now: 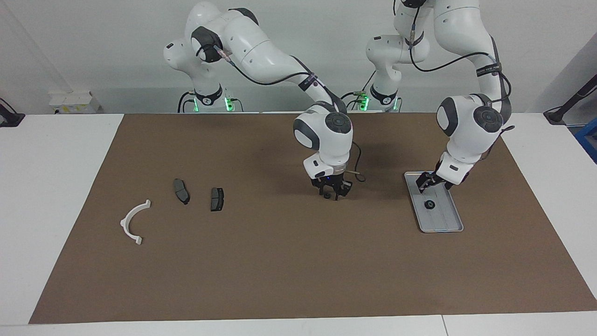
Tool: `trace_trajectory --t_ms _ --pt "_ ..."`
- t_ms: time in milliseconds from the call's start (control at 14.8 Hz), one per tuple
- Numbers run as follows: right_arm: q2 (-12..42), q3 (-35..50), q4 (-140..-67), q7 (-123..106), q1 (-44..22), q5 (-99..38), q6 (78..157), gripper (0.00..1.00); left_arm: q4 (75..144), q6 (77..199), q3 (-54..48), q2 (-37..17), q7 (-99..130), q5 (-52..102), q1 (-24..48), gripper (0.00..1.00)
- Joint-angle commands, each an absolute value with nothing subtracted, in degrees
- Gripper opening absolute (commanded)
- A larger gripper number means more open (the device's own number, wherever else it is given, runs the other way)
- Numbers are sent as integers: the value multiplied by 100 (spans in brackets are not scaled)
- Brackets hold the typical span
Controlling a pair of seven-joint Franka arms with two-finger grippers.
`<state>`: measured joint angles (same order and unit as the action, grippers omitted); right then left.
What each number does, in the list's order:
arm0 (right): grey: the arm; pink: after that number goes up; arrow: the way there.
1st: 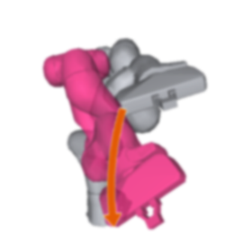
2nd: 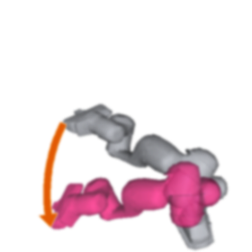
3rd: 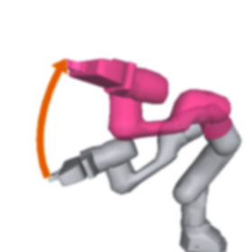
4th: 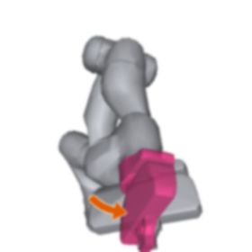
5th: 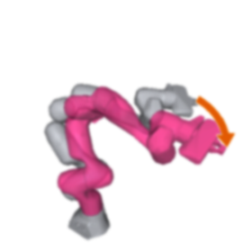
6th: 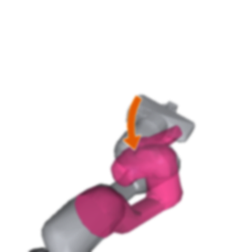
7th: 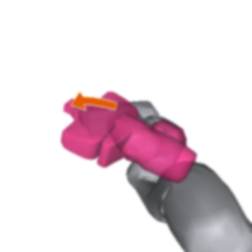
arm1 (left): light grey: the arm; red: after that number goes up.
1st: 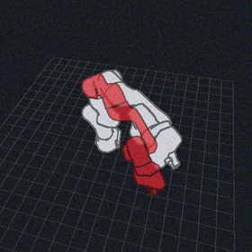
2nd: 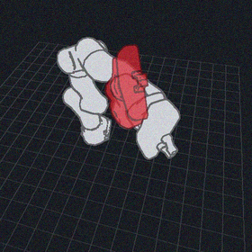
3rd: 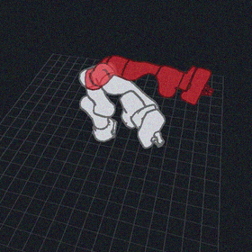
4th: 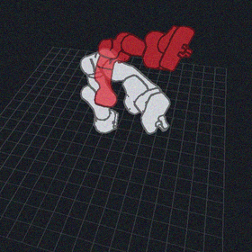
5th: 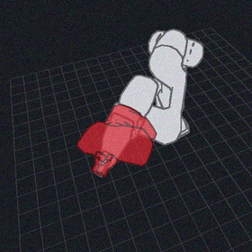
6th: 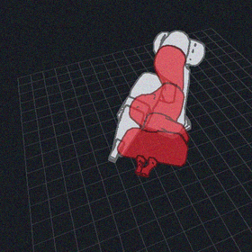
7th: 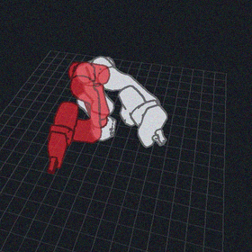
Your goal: Place bearing gear from tray to pile
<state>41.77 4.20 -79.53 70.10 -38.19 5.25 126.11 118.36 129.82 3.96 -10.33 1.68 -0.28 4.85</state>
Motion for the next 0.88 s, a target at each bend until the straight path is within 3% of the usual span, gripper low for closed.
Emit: trace_trajectory --t_ms 0,68,473,811 --pt "4201 431 -8147 7137 -3806 642 12823 17 11962 13384 422 -1150 -114 97 369 98" --pt "4201 431 -8147 7128 -3797 642 12823 0 11962 13516 422 -1230 -114 97 369 98" --pt "4166 413 -8034 7119 -3779 659 12517 0 11971 13676 422 -1362 132 105 457 91" --pt "3737 483 -7410 5841 -3193 818 10753 0 12146 13982 431 -1362 149 105 536 84"
